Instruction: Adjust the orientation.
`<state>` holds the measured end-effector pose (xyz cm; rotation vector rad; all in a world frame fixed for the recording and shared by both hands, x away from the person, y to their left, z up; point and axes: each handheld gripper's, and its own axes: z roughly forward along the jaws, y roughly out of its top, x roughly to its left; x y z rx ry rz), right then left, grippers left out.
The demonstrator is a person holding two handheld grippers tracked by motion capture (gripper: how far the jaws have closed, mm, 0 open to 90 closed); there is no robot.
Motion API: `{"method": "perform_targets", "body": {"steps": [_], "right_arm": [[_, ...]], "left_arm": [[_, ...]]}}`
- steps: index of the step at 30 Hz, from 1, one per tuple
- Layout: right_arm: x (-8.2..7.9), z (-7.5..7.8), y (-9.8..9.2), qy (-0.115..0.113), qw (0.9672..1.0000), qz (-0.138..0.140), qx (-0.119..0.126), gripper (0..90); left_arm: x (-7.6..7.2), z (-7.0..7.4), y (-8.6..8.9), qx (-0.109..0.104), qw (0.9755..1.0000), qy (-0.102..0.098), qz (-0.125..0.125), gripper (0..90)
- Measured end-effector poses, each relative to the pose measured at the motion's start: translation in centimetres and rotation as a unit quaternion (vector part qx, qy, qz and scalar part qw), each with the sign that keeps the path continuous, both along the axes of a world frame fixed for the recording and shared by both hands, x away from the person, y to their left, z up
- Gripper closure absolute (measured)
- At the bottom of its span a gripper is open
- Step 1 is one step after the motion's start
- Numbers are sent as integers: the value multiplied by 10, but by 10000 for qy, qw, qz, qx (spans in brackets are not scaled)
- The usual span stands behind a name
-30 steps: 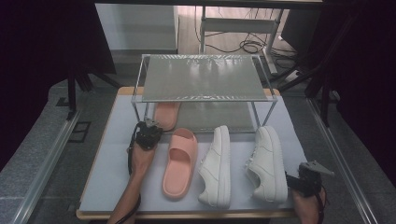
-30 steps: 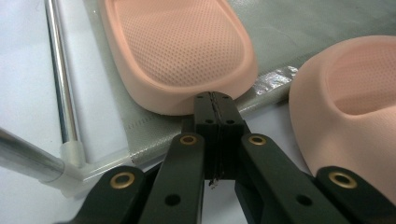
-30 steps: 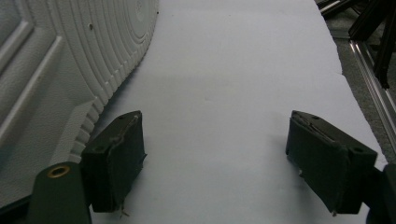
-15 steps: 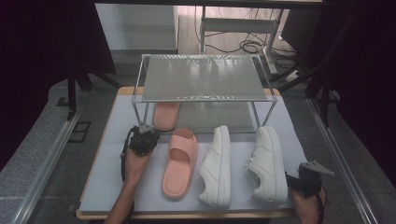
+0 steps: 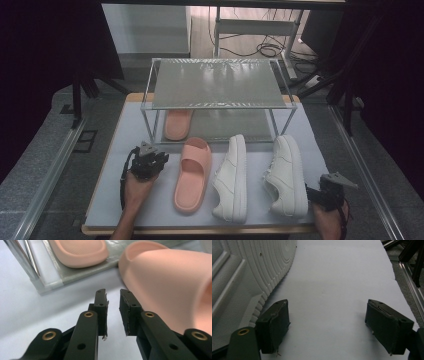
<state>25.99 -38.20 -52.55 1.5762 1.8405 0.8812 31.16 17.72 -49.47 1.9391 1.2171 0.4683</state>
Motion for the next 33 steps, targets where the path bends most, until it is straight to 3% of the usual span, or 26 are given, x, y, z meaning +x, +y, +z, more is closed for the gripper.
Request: {"method": "perform_targets", "body": {"steps": [8,17,25,33], "right_arm": [[0,0,0,2,10000,-1,-4,196],[0,0,0,8,10000,4,-4,196],[0,0,0,-2,10000,-6,-3,196],[0,0,0,-1,10000,-8,-6,196]], "left_arm": [[-21,7,-7,-207,9995,27,-224,735],[-33,12,-18,-370,9983,5,-461,701],[-27,12,-32,-289,9980,-26,-564,684],[-15,7,-45,-80,9987,-1,-501,676]]}}
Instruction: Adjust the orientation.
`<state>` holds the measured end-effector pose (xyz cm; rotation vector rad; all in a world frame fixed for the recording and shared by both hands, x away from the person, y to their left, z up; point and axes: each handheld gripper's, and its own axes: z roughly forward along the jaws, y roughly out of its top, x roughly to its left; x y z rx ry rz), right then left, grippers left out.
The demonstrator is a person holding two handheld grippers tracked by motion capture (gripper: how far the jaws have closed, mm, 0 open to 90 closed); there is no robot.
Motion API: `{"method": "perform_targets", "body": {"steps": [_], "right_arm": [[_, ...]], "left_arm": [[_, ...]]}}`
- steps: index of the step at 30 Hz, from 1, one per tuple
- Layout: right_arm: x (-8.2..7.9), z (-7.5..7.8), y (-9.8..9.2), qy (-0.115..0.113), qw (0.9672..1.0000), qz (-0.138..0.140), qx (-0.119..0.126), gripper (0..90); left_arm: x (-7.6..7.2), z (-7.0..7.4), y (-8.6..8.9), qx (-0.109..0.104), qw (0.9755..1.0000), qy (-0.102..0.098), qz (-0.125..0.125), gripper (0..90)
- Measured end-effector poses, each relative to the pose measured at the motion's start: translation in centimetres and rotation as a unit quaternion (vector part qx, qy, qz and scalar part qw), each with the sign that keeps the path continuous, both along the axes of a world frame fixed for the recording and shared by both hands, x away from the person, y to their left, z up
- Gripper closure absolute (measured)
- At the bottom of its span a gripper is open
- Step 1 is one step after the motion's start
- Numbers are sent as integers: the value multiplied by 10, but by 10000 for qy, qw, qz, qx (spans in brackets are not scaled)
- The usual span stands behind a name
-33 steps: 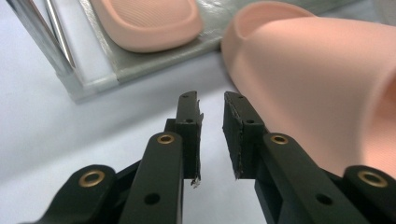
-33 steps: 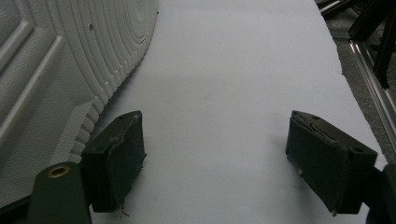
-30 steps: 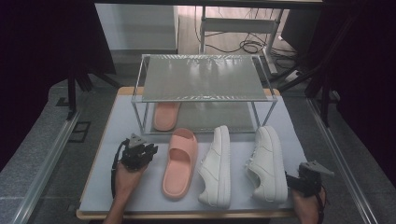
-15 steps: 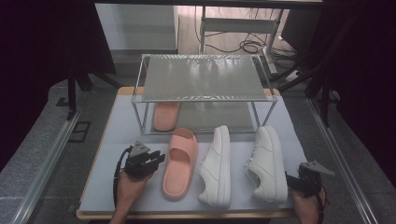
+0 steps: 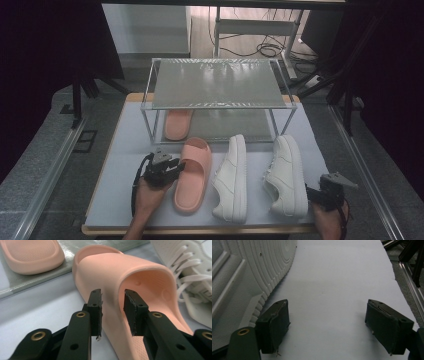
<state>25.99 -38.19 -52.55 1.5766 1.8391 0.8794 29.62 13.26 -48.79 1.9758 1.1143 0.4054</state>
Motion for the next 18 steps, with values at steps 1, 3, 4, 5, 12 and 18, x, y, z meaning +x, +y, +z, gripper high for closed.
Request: {"method": "perform_targets", "body": {"steps": [1,3,4,5,12,18], "right_arm": [[0,0,0,10,10000,10,3,196],[0,0,0,1,10000,-1,1,196],[0,0,0,1,10000,-1,1,196],[0,0,0,-1,10000,8,8,196],[0,0,0,-7,10000,0,6,196],[0,0,0,-5,10000,4,7,196]], "left_arm": [[0,0,0,0,10000,0,0,678],[3,-1,-3,57,10000,23,73,683],[3,-1,-3,57,10000,23,73,688],[5,-1,-3,25,9999,34,111,691],[6,1,-3,-215,9996,104,174,722],[9,5,-7,-297,9994,113,146,744]]}}
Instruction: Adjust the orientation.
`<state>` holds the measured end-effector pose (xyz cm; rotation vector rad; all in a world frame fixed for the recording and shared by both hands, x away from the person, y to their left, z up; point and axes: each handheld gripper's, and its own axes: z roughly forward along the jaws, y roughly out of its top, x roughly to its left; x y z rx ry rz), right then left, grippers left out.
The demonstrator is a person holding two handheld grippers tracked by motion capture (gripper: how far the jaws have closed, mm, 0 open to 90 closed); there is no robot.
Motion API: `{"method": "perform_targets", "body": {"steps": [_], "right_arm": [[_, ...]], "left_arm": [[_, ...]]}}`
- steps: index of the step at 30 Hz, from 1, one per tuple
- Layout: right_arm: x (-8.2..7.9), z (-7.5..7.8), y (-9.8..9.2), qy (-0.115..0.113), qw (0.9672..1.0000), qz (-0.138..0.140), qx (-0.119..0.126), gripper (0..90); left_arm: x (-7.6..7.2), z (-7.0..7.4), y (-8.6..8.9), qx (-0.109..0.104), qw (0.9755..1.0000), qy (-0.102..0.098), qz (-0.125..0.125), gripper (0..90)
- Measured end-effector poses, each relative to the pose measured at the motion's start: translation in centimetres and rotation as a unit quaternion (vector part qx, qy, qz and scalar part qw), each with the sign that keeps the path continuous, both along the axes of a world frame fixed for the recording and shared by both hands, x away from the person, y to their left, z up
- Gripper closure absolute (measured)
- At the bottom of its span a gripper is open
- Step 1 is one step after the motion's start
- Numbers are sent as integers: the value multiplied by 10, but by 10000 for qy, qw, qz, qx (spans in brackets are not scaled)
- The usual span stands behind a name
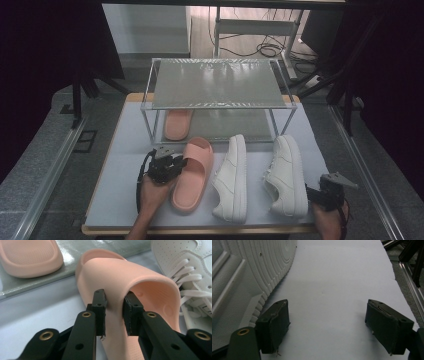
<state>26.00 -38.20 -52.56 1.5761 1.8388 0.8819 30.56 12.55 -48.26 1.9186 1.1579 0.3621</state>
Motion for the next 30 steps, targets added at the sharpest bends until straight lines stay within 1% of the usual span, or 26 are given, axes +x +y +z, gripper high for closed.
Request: {"method": "perform_targets", "body": {"steps": [4,8,10,17,18,21,24,30], "right_arm": [[0,0,0,9,10000,2,-3,196],[0,0,0,6,10000,2,-3,196],[0,0,0,5,10000,-4,-5,196],[0,0,0,-3,10000,-1,3,196],[0,0,0,4,10000,-2,0,196],[0,0,0,7,10000,7,-12,196],[0,0,0,-4,10000,6,-8,196],[0,0,0,7,10000,9,-12,196]], "left_arm": [[2,2,-1,19,10000,-2,12,764],[5,7,-1,90,10000,-41,0,771],[6,8,-1,86,10000,-48,12,775],[14,22,0,108,9997,-180,101,778],[14,22,0,108,9997,-180,101,778],[22,28,-2,88,9994,-256,210,777],[30,32,-5,116,9991,-295,289,776],[48,35,-14,114,9984,-356,427,774]]}}
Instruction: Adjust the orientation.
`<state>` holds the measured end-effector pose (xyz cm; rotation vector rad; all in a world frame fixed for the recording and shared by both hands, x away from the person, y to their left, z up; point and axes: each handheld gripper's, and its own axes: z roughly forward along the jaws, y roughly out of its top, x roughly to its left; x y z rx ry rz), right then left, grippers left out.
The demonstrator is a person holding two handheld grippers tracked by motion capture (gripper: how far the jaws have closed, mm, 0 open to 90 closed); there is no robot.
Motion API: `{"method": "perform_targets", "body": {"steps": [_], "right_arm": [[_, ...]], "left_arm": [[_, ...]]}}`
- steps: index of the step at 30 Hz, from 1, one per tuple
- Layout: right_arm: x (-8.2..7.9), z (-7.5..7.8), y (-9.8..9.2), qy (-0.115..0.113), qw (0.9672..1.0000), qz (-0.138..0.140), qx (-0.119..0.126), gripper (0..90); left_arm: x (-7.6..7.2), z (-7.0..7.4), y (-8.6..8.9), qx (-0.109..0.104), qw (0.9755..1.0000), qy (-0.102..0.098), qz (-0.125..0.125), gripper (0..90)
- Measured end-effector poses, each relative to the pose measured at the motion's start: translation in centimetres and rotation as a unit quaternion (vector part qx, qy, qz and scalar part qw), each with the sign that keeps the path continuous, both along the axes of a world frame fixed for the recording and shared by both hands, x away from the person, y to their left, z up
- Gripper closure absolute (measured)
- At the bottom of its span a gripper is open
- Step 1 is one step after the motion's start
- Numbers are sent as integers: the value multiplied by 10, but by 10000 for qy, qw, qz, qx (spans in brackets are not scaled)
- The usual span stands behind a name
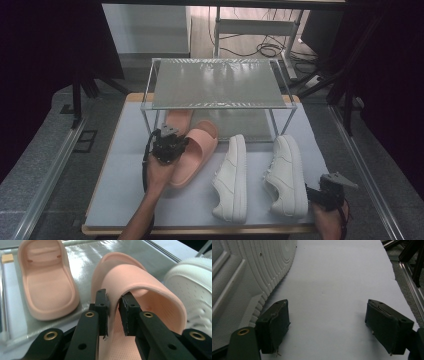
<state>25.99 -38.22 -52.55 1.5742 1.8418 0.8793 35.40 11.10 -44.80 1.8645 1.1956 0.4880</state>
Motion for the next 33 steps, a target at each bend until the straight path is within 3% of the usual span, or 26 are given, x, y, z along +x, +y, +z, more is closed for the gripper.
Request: {"method": "perform_targets", "body": {"steps": [11,18,21,28,33], "right_arm": [[0,0,0,-13,10000,-3,9,196],[0,0,0,-16,10000,-2,9,196],[0,0,0,-15,10000,-2,9,196],[0,0,0,-14,10000,10,8,196],[0,0,0,-17,10000,5,7,196]], "left_arm": [[30,-9,-17,-86,9992,-129,356,769],[47,-24,-22,-165,9971,-253,701,767],[52,-32,-24,-120,9966,-179,801,767],[50,-34,-11,-179,9974,-156,685,734],[35,-29,3,-60,9988,-198,449,707]]}}
